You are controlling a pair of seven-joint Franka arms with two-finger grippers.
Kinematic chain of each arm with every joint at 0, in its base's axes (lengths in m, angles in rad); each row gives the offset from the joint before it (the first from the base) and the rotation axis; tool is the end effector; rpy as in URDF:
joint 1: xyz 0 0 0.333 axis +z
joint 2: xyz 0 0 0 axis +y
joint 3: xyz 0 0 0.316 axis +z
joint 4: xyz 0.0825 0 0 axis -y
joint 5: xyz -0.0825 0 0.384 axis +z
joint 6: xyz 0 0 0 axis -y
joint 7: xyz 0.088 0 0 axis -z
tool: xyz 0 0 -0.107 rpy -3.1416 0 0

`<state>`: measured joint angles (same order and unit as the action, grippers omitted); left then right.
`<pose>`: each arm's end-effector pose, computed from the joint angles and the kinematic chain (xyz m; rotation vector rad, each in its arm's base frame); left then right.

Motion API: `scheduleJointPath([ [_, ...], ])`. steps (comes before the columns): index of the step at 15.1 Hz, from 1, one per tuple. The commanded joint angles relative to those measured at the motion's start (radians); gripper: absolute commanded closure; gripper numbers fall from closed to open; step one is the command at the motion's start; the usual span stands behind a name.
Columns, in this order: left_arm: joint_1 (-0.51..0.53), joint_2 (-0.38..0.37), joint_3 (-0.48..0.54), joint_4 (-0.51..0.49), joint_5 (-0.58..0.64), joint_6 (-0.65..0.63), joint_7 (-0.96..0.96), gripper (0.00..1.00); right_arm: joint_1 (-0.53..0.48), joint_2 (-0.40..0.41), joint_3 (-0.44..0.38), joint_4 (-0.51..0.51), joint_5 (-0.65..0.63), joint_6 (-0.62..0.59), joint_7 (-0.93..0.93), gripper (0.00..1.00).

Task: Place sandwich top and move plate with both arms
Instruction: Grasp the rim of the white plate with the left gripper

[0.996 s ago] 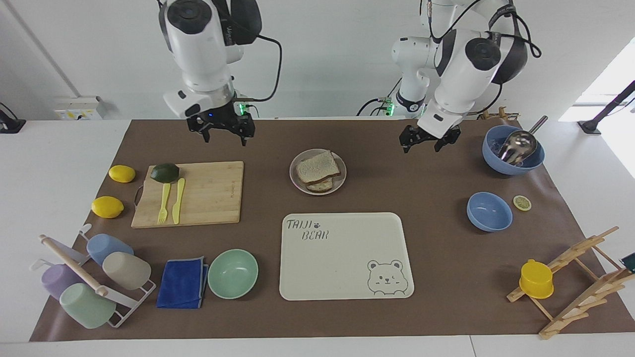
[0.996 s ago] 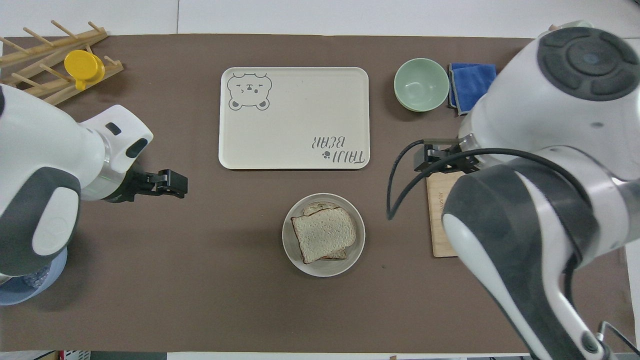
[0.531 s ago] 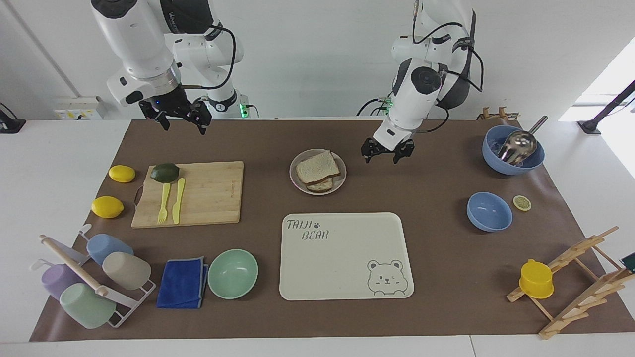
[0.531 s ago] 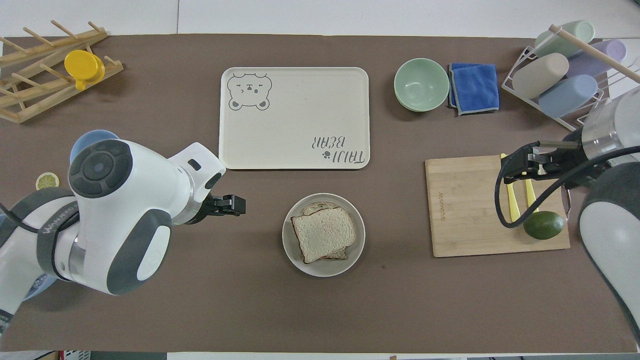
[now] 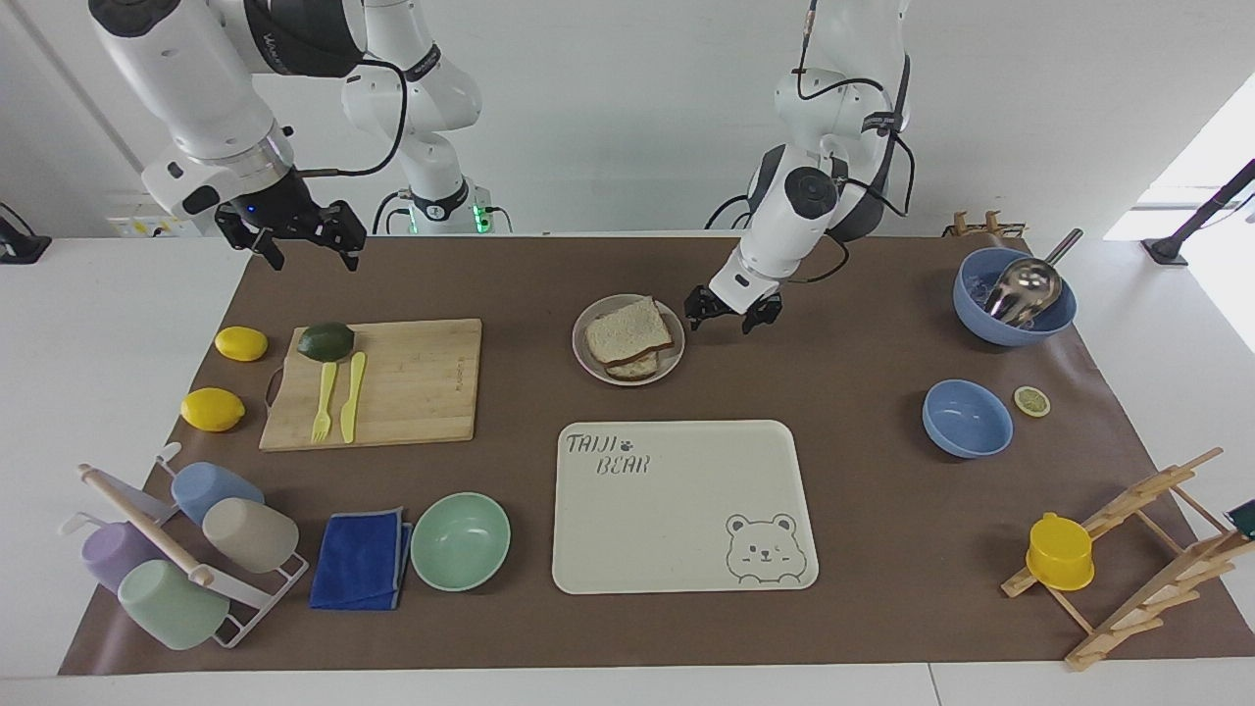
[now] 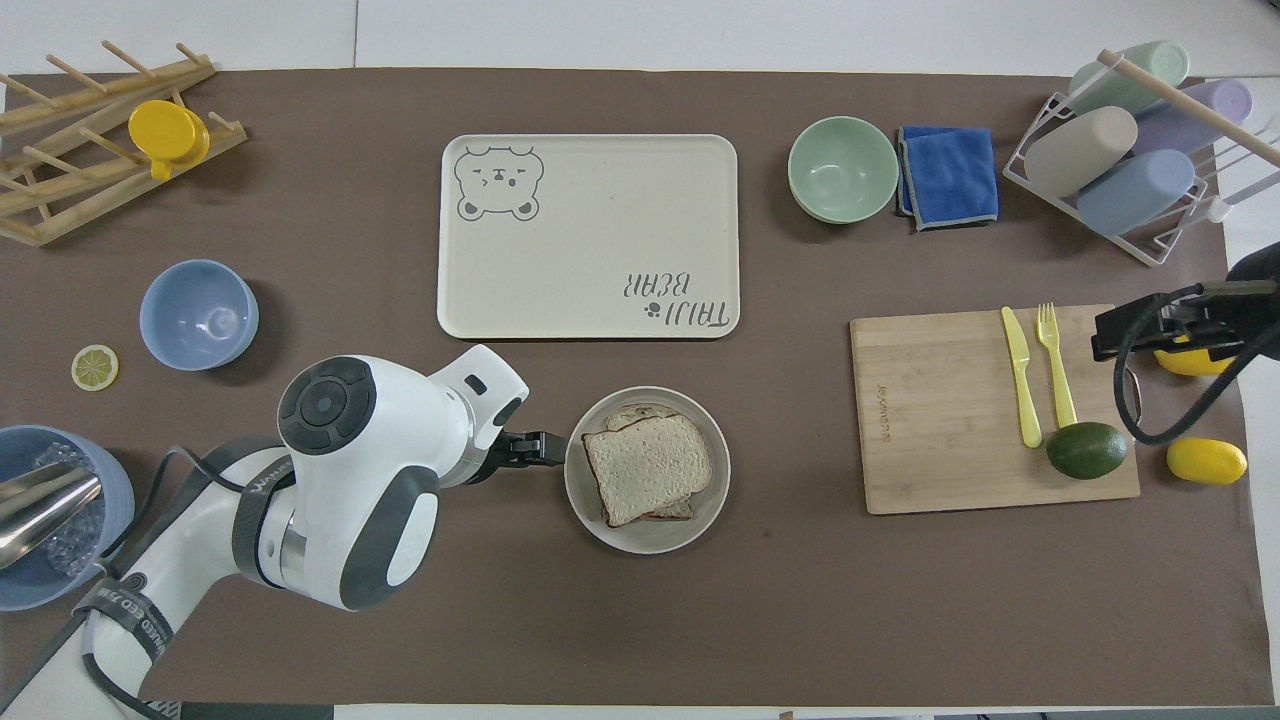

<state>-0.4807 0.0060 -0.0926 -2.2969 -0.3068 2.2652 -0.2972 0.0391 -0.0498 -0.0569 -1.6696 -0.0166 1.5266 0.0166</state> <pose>0.4241 -0.2831 0.3439 2.9385 -0.1094 -0.1947 0.5318 -0.0120 0.6015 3.1240 -0.0534 -0.1458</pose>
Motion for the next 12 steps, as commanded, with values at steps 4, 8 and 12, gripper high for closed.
scheduleJointPath([
  [4, -0.059, 0.022, 0.013, -0.019, -0.074, 0.051, 0.039, 0.00, -0.045, 0.011, 0.025, 0.031, 0.018, -0.020, -0.065, 0.00],
  [8, -0.081, 0.058, 0.013, -0.019, -0.083, 0.071, 0.039, 0.12, -0.088, 0.011, 0.048, 0.031, 0.018, -0.022, -0.081, 0.00],
  [12, -0.093, 0.074, 0.013, -0.019, -0.115, 0.085, 0.039, 0.26, -0.087, 0.013, 0.032, 0.031, 0.017, -0.013, -0.101, 0.00],
])
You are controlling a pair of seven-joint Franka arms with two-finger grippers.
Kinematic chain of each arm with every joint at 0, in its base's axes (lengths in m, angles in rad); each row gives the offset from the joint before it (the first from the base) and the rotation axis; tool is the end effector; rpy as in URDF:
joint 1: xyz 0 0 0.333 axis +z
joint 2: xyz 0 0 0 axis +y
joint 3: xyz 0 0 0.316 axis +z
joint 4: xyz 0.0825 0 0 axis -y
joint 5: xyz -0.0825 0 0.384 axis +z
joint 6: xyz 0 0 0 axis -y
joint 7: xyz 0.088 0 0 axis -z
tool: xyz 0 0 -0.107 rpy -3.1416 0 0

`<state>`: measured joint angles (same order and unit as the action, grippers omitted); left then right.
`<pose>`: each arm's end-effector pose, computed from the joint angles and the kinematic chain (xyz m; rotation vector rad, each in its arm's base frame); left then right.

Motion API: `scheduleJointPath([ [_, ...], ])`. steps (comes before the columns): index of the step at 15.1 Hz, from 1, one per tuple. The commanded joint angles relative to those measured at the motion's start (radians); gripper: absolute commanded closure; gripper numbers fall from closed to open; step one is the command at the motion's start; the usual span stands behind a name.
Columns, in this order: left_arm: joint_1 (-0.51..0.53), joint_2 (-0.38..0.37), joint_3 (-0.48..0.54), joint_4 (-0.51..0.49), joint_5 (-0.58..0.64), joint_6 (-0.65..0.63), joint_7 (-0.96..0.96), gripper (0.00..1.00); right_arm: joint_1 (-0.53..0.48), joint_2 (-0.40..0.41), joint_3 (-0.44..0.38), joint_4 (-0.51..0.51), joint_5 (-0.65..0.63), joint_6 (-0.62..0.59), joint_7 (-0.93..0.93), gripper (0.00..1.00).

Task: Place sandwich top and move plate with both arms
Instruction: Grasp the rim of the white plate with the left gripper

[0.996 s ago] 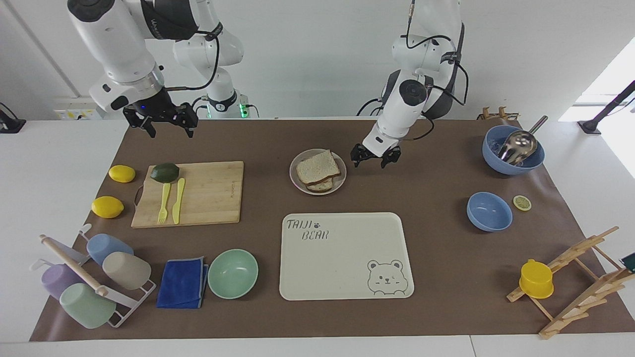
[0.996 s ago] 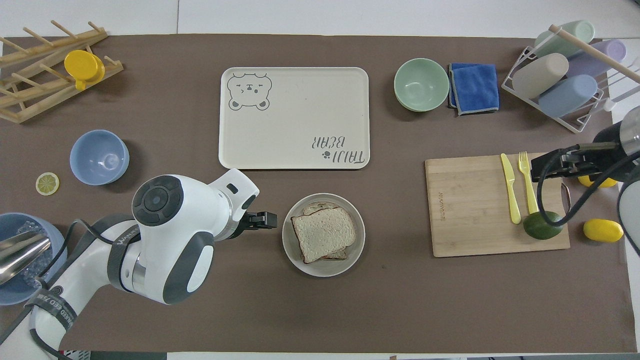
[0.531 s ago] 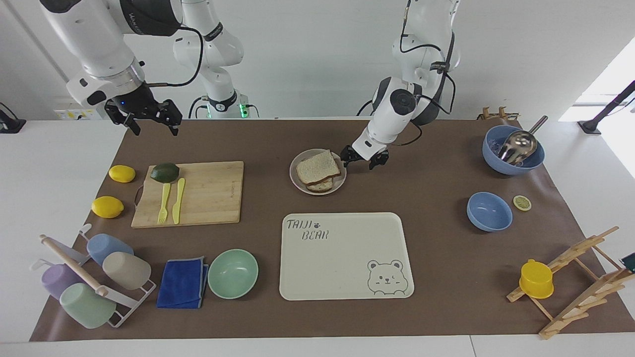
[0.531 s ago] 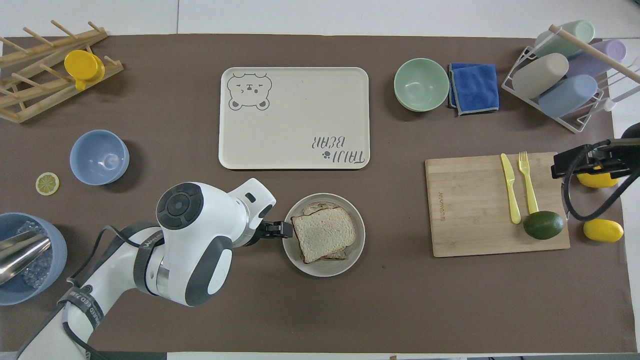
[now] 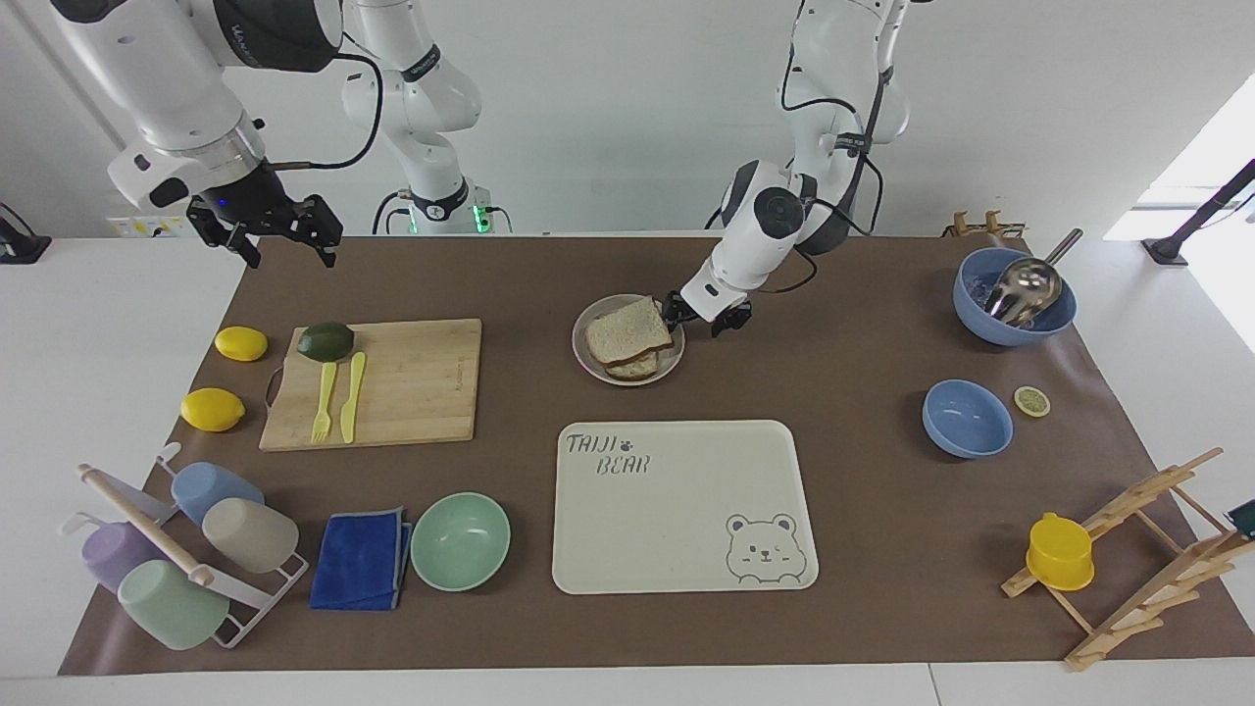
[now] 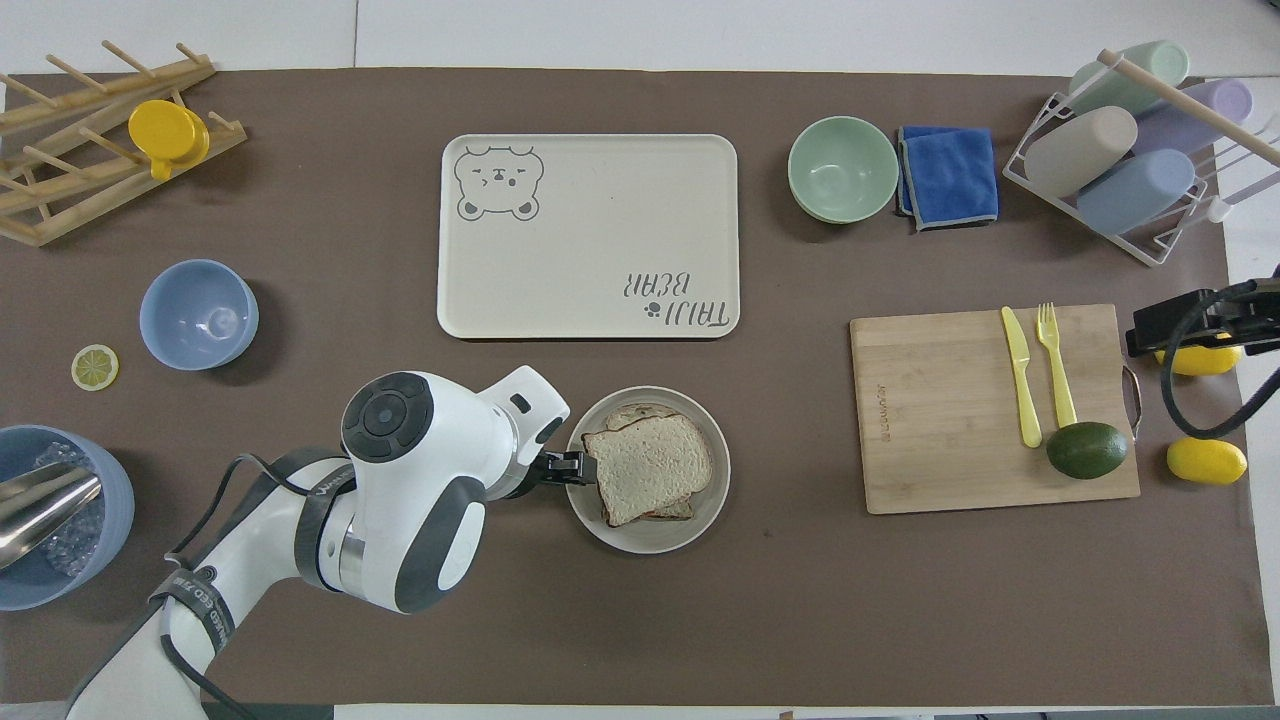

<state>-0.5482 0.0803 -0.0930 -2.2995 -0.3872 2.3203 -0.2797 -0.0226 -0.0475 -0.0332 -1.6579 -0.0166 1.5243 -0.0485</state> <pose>0.4084 -0.3135 0.3096 2.9010 -0.1268 -0.2608 0.5319 -0.0320 0.6056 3.1281 -0.0113 -0.1358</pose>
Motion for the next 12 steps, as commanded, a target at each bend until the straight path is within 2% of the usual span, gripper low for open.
scheduleJointPath([
  [1, -0.029, 0.001, 0.013, -0.017, -0.039, 0.030, 0.022, 0.27, -0.025, 0.012, 0.004, 0.021, 0.015, -0.001, -0.037, 0.00],
  [6, -0.029, 0.003, 0.013, -0.017, -0.045, 0.030, 0.036, 0.35, -0.023, 0.011, 0.016, 0.020, 0.010, -0.001, -0.016, 0.00],
  [12, -0.033, 0.003, 0.013, -0.017, -0.056, 0.025, 0.036, 0.53, -0.007, 0.012, 0.016, 0.023, 0.007, 0.001, -0.027, 0.00],
])
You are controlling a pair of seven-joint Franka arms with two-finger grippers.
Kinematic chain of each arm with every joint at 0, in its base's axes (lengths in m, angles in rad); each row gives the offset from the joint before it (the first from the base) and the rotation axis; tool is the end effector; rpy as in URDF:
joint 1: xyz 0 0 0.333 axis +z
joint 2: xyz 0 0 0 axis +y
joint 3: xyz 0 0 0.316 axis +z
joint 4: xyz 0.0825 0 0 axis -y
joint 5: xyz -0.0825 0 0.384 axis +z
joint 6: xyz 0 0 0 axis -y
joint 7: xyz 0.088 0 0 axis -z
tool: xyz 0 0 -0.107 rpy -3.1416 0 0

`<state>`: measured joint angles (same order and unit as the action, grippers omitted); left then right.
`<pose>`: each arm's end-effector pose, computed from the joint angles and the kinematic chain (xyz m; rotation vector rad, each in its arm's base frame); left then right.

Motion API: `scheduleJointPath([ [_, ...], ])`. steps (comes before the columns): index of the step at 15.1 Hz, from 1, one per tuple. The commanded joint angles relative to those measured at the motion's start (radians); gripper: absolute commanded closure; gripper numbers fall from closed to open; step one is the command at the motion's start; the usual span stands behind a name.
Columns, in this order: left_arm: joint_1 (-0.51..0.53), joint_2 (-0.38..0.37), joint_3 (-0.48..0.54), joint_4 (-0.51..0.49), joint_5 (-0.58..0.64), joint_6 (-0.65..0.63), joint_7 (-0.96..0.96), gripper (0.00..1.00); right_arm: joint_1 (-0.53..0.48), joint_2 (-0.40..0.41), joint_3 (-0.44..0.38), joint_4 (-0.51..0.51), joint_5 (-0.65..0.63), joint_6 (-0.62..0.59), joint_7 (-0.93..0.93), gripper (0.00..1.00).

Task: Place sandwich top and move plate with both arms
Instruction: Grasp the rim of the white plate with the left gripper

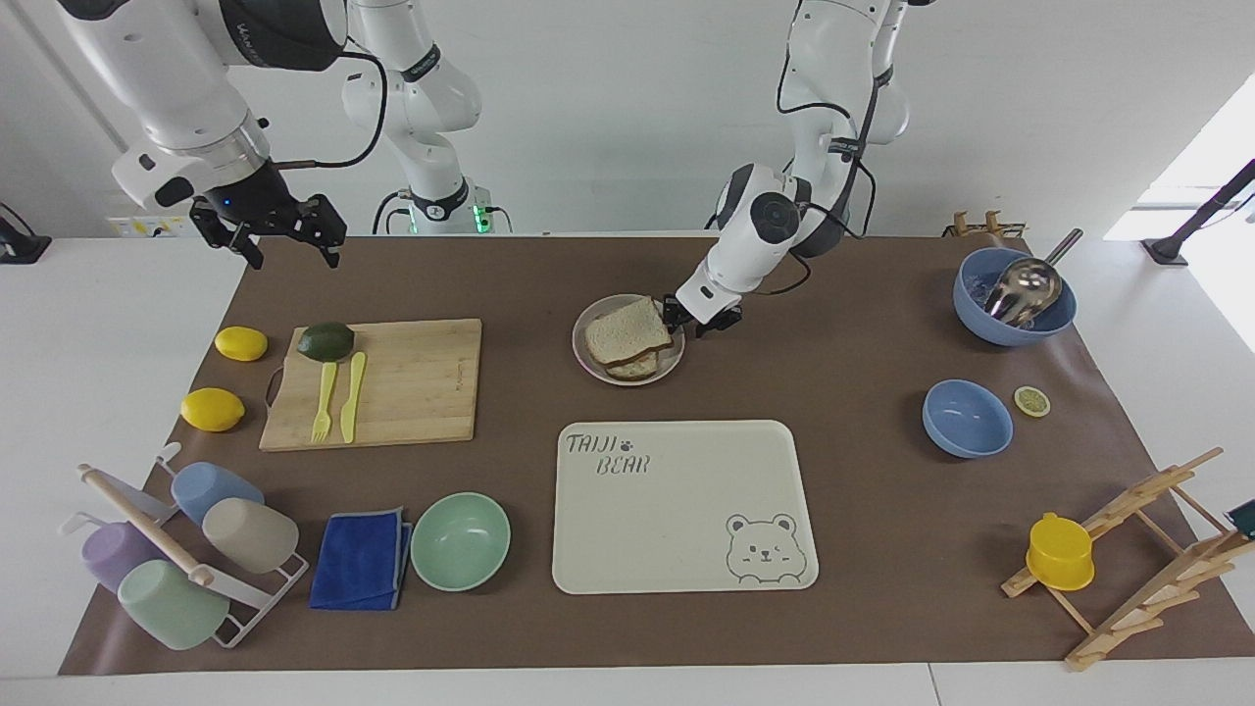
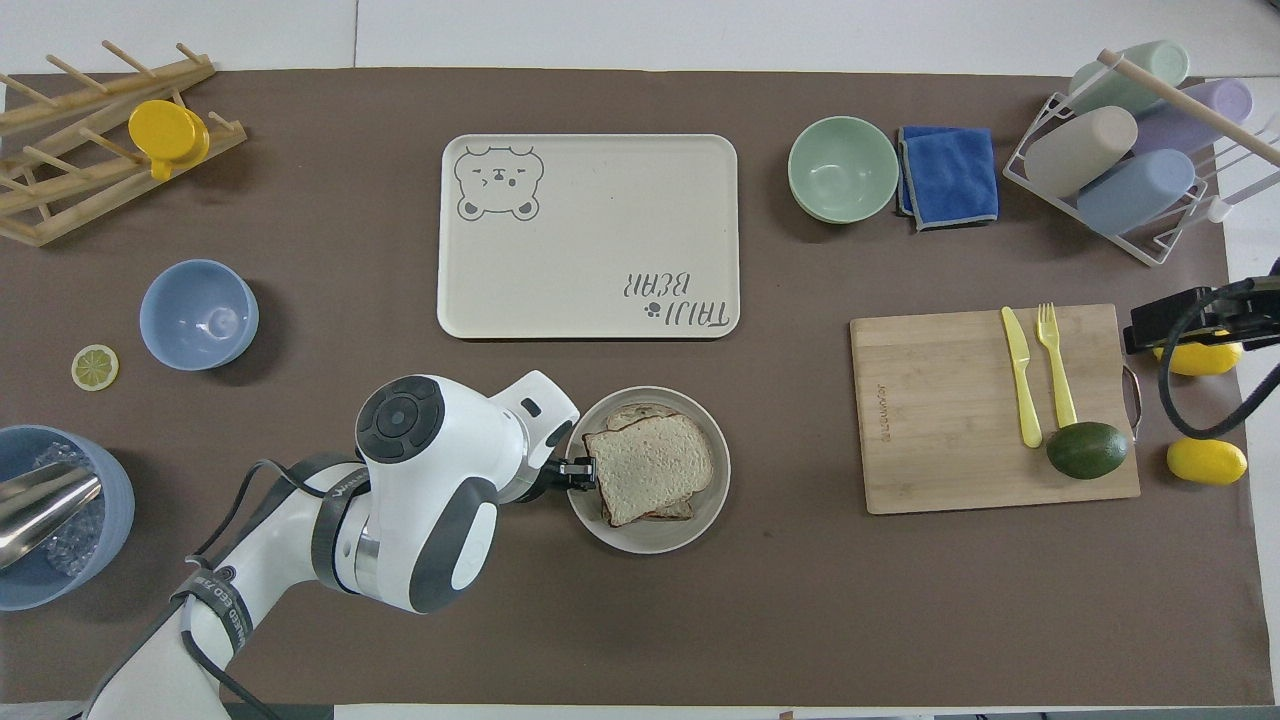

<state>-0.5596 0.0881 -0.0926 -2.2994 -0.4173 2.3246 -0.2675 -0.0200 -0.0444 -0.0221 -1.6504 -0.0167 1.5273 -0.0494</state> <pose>0.4051 -0.3185 0.3061 2.8829 -0.1257 -0.2766 0.5338 -0.0246 0.6077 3.1270 0.0114 -0.1241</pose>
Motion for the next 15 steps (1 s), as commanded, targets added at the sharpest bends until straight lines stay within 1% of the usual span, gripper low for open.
scheduleJointPath([
  [1, -0.029, -0.007, 0.013, -0.017, -0.028, 0.021, 0.024, 0.55, -0.009, 0.011, 0.008, 0.027, 0.006, -0.004, -0.024, 0.00],
  [3, -0.031, -0.005, 0.013, -0.017, -0.035, 0.022, 0.024, 0.64, -0.009, 0.017, 0.010, 0.032, 0.006, -0.004, -0.024, 0.00],
  [4, -0.031, -0.005, 0.013, -0.017, -0.035, 0.022, 0.024, 0.65, -0.009, 0.018, 0.010, 0.032, 0.006, -0.004, -0.026, 0.00],
  [6, -0.034, -0.005, 0.013, -0.017, -0.037, 0.024, 0.024, 0.71, -0.009, 0.020, 0.010, 0.034, 0.006, -0.006, -0.026, 0.00],
  [8, -0.034, -0.005, 0.013, -0.017, -0.037, 0.024, 0.024, 0.82, -0.009, 0.020, 0.010, 0.034, 0.006, -0.007, -0.026, 0.00],
  [10, -0.037, -0.005, 0.013, -0.017, -0.037, 0.024, 0.024, 0.97, -0.009, 0.020, 0.011, 0.034, 0.006, -0.010, -0.026, 0.00],
  [11, -0.040, -0.005, 0.013, -0.017, -0.037, 0.024, 0.024, 1.00, -0.009, 0.020, 0.011, 0.034, 0.006, -0.010, -0.024, 0.00],
  [15, -0.037, -0.005, 0.013, -0.017, -0.037, 0.019, 0.024, 1.00, -0.008, 0.026, 0.011, 0.049, 0.006, -0.012, -0.024, 0.00],
])
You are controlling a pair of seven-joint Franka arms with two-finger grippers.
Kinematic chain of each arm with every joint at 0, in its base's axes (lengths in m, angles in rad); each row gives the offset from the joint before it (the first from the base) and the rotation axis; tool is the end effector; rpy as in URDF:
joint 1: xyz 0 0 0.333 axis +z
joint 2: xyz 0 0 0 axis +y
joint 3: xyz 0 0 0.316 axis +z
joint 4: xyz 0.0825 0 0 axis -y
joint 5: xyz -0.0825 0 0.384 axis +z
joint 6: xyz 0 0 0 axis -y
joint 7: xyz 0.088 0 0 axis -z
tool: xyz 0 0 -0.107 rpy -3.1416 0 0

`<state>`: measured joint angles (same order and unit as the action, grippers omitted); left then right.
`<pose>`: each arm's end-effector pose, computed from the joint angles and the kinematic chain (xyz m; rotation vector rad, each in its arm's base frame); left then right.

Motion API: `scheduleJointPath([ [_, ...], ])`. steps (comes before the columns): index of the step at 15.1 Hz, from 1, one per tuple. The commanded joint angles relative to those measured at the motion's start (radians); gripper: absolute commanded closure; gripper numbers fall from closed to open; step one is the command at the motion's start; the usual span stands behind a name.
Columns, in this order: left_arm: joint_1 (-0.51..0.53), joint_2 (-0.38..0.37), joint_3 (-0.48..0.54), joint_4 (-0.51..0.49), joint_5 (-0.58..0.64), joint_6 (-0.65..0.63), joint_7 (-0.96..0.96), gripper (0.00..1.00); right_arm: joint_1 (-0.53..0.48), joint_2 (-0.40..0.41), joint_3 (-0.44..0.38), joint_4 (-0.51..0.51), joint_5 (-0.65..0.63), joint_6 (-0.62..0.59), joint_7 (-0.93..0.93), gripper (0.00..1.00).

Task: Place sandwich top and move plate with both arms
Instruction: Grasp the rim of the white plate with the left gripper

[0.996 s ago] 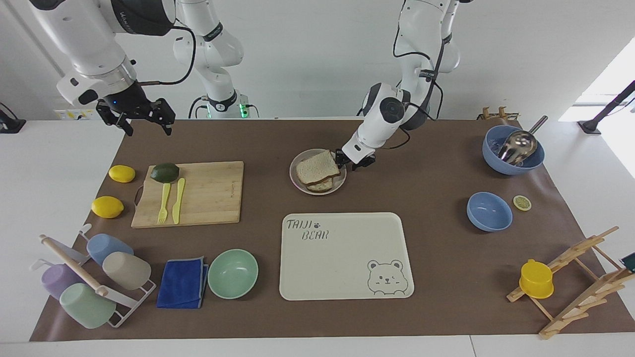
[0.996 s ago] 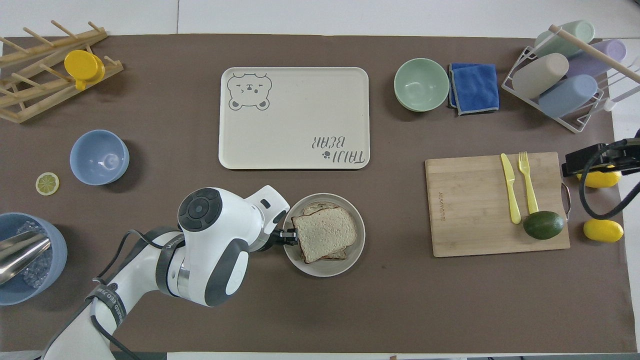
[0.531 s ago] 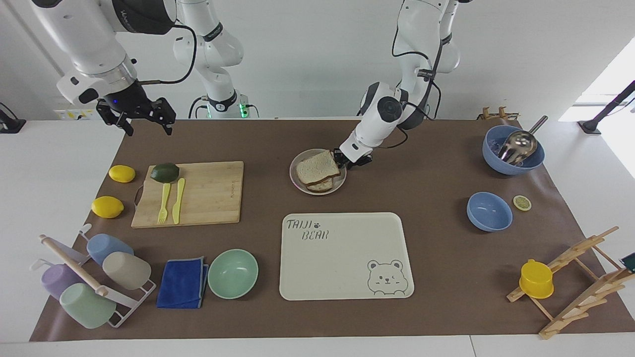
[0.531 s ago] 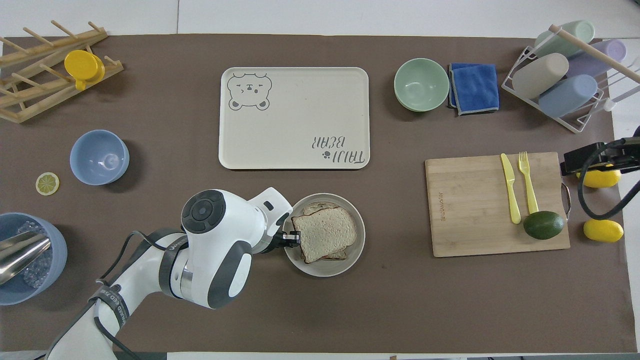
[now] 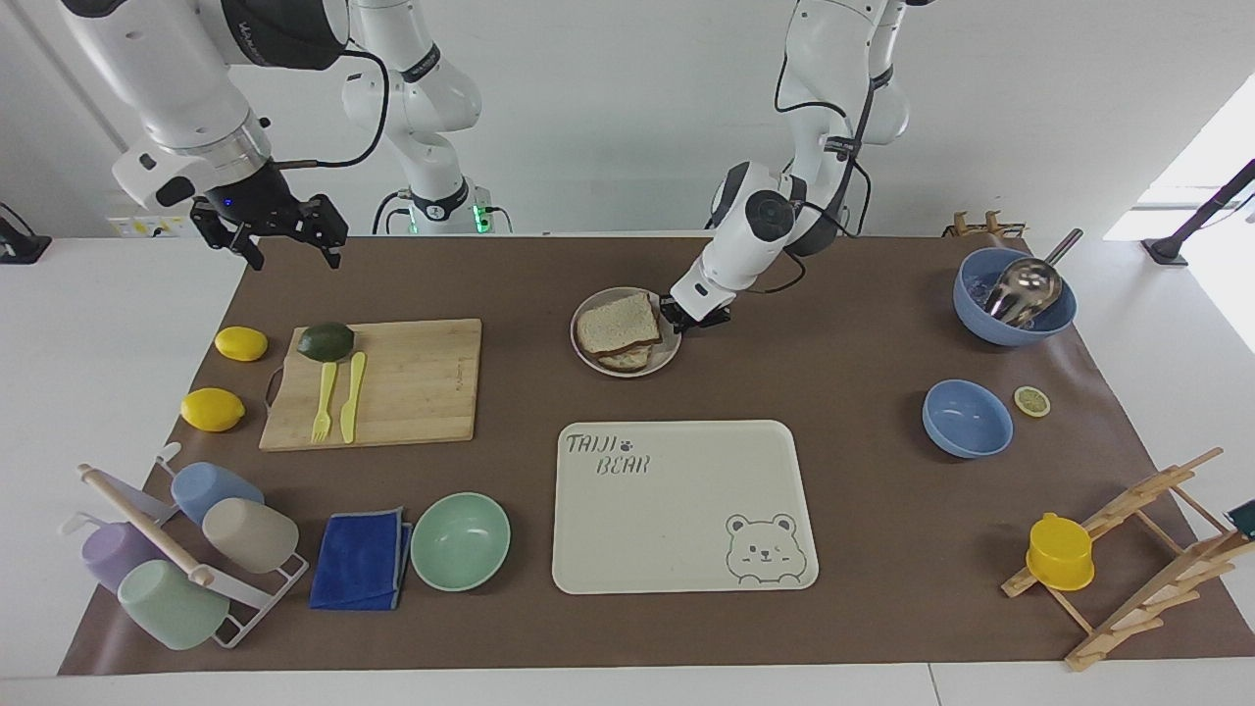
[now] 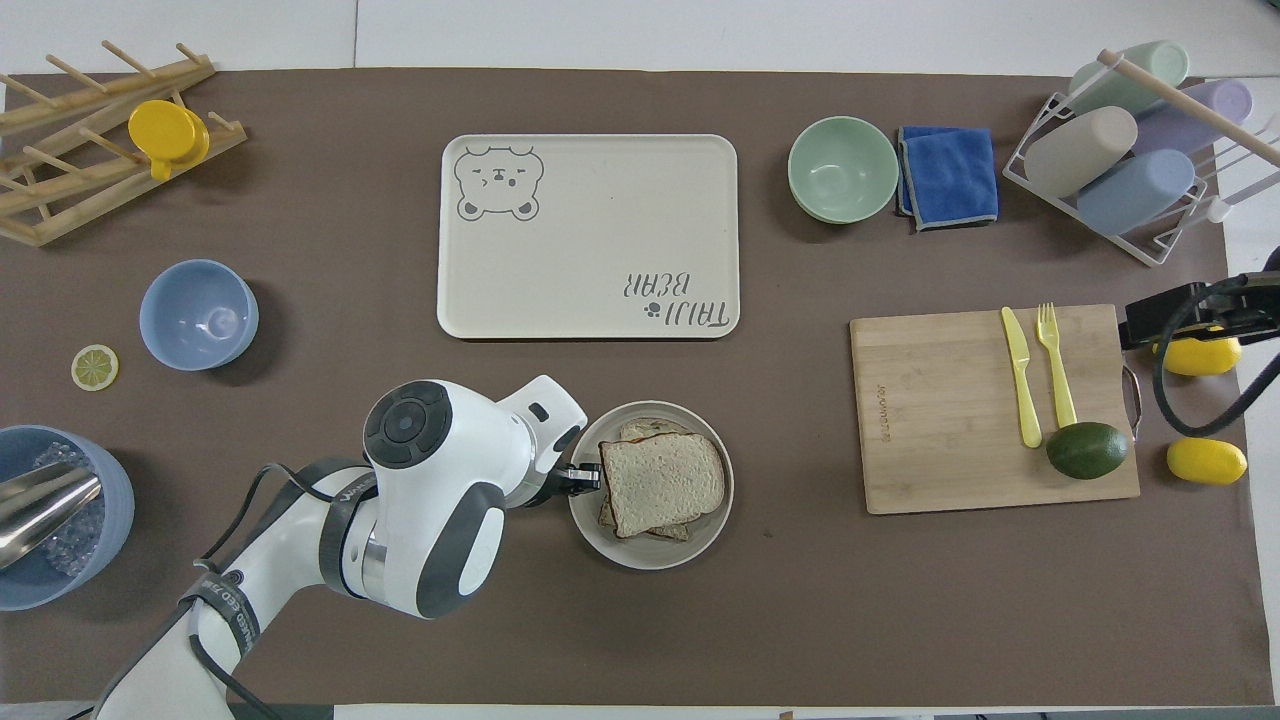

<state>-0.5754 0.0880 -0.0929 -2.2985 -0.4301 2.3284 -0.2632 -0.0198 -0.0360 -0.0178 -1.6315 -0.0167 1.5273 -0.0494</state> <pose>0.4005 -0.3254 0.3068 2.8735 -0.1407 -0.2773 0.5370 -0.0222 0.6120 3.1266 0.0183 -0.1077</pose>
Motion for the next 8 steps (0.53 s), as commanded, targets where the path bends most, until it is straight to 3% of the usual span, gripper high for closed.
scheduleJointPath([
  [1, -0.015, -0.005, 0.013, -0.016, -0.024, 0.012, 0.019, 1.00, -0.008, 0.018, 0.009, 0.030, 0.004, -0.012, -0.024, 0.00],
  [4, 0.012, -0.008, 0.016, 0.014, -0.058, -0.026, 0.021, 1.00, -0.006, 0.016, 0.012, 0.030, 0.001, -0.022, -0.024, 0.00],
  [8, 0.158, 0.001, 0.018, 0.221, -0.058, -0.292, 0.082, 1.00, 0.001, 0.016, 0.010, 0.030, -0.014, -0.029, -0.024, 0.00],
])
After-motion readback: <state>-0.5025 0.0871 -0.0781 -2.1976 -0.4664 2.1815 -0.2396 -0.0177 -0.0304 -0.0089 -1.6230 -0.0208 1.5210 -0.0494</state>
